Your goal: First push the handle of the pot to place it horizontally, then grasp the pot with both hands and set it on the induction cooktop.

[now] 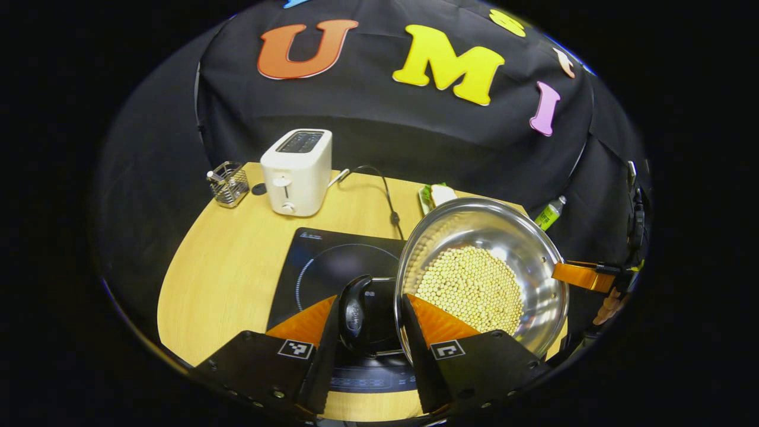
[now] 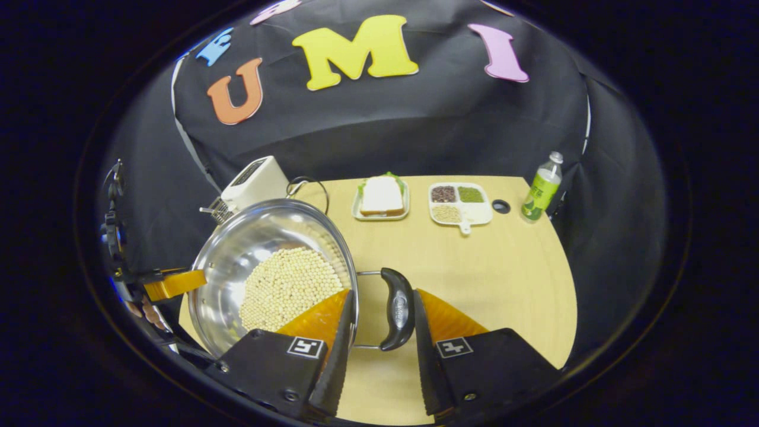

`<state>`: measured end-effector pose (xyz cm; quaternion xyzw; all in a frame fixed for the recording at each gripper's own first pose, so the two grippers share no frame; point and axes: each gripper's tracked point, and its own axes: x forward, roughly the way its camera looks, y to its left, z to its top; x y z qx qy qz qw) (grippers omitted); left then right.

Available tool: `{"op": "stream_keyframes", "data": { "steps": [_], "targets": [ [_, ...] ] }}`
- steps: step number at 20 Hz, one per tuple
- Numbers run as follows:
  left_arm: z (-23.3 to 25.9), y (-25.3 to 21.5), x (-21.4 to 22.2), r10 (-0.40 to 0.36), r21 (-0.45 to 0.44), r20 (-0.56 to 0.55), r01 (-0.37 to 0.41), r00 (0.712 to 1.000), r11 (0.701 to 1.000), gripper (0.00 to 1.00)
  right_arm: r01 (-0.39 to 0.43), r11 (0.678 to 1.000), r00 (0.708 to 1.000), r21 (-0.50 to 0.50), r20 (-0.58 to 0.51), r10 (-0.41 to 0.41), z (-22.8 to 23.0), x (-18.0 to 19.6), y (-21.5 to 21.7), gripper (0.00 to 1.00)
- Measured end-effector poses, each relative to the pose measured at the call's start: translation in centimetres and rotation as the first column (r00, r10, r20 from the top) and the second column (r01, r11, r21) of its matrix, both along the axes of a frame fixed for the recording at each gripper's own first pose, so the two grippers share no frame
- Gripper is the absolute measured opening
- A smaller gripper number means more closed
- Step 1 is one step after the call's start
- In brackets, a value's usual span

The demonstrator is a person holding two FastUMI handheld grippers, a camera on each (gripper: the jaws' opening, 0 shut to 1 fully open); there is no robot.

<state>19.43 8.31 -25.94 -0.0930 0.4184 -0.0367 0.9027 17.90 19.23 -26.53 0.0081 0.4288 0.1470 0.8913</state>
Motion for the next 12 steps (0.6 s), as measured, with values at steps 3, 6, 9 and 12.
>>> {"op": "stream_keyframes", "data": {
  "steps": [3,6,9,12],
  "targets": [
    [-0.8,3.4,0.4,0.033,-0.008,-0.006,-0.034,0.999,0.999,0.57,-0.017,1.0,1.0,-0.004,0.001,0.017,-0.8,0.6,3.3,0.55],
    [-2.4,6.2,1.2,0.062,-0.016,-0.022,-0.062,0.998,0.998,0.57,-0.027,1.0,1.0,-0.006,-0.013,0.027,-2.4,1.4,6.6,0.55],
    [-4.6,8.7,1.9,0.087,-0.033,-0.054,-0.089,0.995,0.995,0.57,-0.035,0.999,0.999,-0.015,-0.034,0.034,-4.4,2.0,9.1,0.55],
    [-7.0,10.4,2.9,0.105,-0.034,-0.086,-0.108,0.991,0.994,0.57,-0.042,0.999,0.998,-0.025,-0.057,0.04,-6.8,3.0,11.3,0.55]
  ]
}}
